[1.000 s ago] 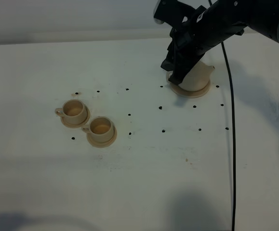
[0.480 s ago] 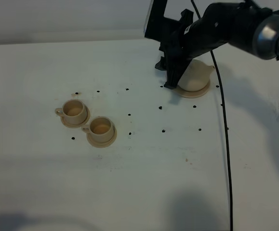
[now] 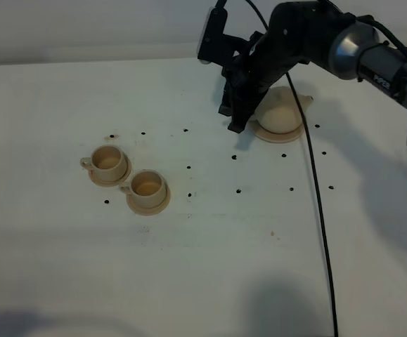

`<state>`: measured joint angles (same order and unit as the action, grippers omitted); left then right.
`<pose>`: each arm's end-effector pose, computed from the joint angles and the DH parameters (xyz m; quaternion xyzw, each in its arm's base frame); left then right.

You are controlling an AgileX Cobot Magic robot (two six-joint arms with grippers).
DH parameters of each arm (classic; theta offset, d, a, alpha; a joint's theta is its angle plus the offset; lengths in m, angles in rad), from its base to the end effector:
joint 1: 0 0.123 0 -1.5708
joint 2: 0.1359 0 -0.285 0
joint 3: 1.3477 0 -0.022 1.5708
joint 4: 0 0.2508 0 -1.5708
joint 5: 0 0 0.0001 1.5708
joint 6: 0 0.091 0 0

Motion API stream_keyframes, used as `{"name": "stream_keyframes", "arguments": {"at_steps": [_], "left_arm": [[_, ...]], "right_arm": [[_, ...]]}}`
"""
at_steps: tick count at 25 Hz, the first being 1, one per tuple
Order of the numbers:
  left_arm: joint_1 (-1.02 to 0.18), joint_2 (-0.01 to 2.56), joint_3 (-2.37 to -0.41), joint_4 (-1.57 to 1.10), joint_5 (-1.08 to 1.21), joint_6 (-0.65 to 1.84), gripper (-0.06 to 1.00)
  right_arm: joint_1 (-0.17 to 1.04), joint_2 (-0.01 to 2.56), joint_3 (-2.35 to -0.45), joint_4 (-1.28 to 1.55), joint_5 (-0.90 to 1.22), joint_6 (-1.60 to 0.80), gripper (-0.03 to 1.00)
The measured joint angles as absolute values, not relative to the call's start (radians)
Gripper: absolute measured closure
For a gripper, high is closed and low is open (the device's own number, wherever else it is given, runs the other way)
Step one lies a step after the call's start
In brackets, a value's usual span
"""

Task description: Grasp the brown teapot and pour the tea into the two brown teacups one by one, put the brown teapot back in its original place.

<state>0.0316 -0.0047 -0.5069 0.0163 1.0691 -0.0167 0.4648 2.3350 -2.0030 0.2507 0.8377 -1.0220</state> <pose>-0.0068 0.0011 0.2785 -0.0210 0.8521 0.0120 0.5228 0.4529 0.2459 0.1823 -0.6083 0.7485 0.0402 0.2609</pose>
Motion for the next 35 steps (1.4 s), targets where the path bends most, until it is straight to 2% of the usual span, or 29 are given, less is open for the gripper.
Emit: {"name": "stream_keyframes", "arguments": {"at_steps": [7, 35], "left_arm": [[0.032, -0.005, -0.507, 0.016, 1.069, -0.017, 0.53], [0.032, -0.005, -0.507, 0.016, 1.069, -0.017, 0.53]], "right_arm": [[0.463, 2.428, -2.148, 0.149, 0.953, -0.996, 0.56], [0.429, 2.472, -2.159, 0.203, 1.024, -0.991, 0.56]]}}
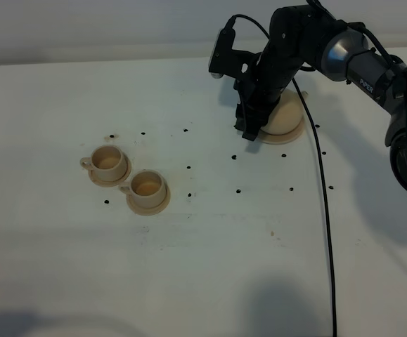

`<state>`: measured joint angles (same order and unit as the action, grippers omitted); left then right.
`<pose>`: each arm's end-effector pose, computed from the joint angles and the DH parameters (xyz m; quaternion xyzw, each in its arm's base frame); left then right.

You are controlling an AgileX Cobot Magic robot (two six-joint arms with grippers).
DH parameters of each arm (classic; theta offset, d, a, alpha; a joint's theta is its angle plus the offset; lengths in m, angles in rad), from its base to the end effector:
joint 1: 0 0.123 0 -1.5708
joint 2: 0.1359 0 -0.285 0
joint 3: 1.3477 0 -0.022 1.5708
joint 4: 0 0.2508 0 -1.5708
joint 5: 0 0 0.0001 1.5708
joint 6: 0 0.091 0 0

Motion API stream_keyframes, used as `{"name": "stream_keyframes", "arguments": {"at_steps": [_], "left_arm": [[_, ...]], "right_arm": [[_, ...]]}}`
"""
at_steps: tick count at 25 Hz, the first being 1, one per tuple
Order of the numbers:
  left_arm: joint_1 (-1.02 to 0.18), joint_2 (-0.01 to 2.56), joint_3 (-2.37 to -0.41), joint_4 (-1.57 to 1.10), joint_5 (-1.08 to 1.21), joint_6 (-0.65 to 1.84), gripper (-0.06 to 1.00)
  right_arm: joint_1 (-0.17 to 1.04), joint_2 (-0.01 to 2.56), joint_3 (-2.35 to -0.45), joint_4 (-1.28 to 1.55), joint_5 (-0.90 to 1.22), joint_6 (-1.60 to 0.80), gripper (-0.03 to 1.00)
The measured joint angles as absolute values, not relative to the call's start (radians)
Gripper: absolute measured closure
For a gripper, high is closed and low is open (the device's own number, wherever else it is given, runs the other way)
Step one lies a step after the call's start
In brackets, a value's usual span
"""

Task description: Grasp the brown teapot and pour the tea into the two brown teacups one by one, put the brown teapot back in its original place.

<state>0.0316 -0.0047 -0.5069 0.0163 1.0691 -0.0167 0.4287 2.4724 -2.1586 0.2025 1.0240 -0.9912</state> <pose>-0.0068 0.0011 0.2785 -0.0210 0.8521 0.0120 0.5228 0.4698 0.2319 0.1481 -0.6113 0.7697 0.0459 0.1783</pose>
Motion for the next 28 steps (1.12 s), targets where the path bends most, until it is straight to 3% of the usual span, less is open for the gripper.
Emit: {"name": "stream_keyframes", "arguments": {"at_steps": [28], "left_arm": [[0.032, -0.005, -0.507, 0.016, 1.069, -0.017, 0.53]], "right_arm": [[0.429, 2.44, -2.169, 0.249, 1.211, -0.841, 0.56]]}}
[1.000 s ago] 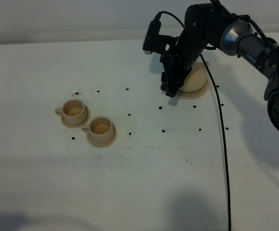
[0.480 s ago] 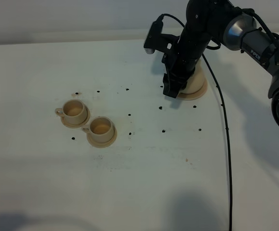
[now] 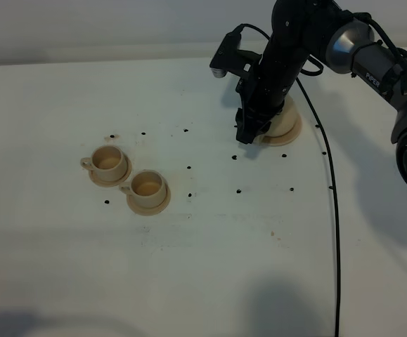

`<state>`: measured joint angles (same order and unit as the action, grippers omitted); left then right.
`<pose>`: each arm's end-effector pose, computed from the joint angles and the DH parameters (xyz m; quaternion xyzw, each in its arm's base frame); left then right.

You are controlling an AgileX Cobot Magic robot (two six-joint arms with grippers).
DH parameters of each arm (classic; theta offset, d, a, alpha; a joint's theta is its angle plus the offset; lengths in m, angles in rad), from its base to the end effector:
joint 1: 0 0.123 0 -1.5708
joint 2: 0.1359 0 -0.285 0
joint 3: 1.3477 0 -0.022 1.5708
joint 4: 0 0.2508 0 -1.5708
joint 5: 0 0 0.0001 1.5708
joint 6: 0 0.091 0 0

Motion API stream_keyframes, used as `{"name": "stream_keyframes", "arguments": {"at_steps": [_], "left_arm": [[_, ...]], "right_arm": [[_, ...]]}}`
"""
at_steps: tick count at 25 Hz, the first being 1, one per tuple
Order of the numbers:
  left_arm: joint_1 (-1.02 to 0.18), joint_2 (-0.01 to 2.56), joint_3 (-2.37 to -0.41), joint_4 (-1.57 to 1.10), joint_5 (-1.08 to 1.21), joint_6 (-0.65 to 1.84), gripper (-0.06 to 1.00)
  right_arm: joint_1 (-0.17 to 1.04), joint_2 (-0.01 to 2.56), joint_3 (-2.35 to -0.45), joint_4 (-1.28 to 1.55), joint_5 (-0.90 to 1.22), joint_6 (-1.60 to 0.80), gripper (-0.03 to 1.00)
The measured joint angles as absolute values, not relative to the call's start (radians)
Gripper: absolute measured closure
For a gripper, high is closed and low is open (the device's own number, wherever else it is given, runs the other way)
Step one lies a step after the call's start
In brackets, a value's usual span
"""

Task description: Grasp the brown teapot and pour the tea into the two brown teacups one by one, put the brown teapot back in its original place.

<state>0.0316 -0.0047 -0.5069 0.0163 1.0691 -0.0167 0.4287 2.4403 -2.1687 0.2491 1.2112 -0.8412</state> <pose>-0.0068 0.0011 0.2785 -0.0210 0.8521 0.0120 0.5228 0.4528 0.2301 0.1643 -0.5594 0.8156 0.0993 0.1095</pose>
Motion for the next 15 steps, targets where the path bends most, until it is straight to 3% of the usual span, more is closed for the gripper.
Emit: {"name": "stream_keyframes", "arguments": {"at_steps": [15], "left_arm": [[0.032, -0.005, -0.507, 0.016, 1.069, -0.017, 0.53]], "right_arm": [[0.433, 2.437, -2.162, 0.253, 1.21, -0.728, 0.56]]}}
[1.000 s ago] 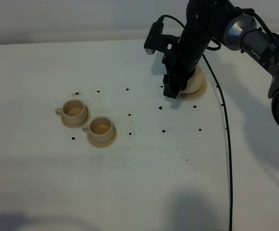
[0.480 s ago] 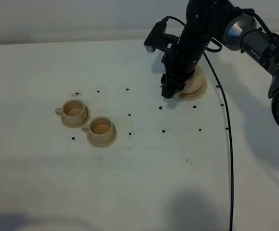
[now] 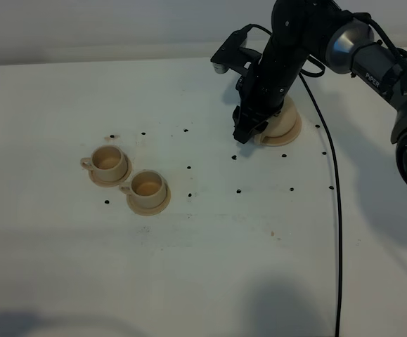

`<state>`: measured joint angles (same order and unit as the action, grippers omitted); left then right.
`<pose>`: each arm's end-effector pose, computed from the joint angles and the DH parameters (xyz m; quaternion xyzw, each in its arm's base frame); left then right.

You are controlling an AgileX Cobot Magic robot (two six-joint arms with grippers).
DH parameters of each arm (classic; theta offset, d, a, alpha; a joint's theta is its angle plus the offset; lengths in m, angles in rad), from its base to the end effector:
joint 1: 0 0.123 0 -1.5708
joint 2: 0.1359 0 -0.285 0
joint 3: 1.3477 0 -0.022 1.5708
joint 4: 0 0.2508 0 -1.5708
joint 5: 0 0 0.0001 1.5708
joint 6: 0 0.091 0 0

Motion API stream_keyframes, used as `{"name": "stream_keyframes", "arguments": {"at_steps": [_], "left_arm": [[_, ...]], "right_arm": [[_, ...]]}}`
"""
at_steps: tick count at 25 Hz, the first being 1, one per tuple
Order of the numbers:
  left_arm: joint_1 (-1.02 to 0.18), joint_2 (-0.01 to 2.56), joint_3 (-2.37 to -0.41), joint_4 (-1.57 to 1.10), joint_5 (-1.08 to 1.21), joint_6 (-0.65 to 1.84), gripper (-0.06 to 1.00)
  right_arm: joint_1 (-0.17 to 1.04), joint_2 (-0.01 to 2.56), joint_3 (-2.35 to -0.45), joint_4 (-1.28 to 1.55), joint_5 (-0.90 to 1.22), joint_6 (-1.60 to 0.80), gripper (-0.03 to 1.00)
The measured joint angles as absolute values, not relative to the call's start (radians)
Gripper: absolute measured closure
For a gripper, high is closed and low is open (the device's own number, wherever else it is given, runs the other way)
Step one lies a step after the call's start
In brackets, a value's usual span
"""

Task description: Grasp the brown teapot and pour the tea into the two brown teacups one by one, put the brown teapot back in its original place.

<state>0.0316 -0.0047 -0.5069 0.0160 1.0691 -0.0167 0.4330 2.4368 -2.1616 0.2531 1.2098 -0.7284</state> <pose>-0.0068 0.0011 0.2785 -0.0210 0.8521 0.0119 0.5228 0.4510 0.2320 0.1643 -0.5136 0.8451 0.1075 0.1026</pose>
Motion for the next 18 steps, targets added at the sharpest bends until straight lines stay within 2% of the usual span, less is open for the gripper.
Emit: {"name": "stream_keyframes", "arguments": {"at_steps": [8, 18], "left_arm": [[0.032, -0.005, -0.507, 0.016, 1.069, -0.017, 0.53], [0.032, -0.005, -0.507, 0.016, 1.069, -0.017, 0.53]], "right_arm": [[0.433, 2.389, -2.05, 0.238, 1.213, -0.721, 0.56], [0.435, 2.363, -2.015, 0.204, 1.216, -0.69, 0.56]]}}
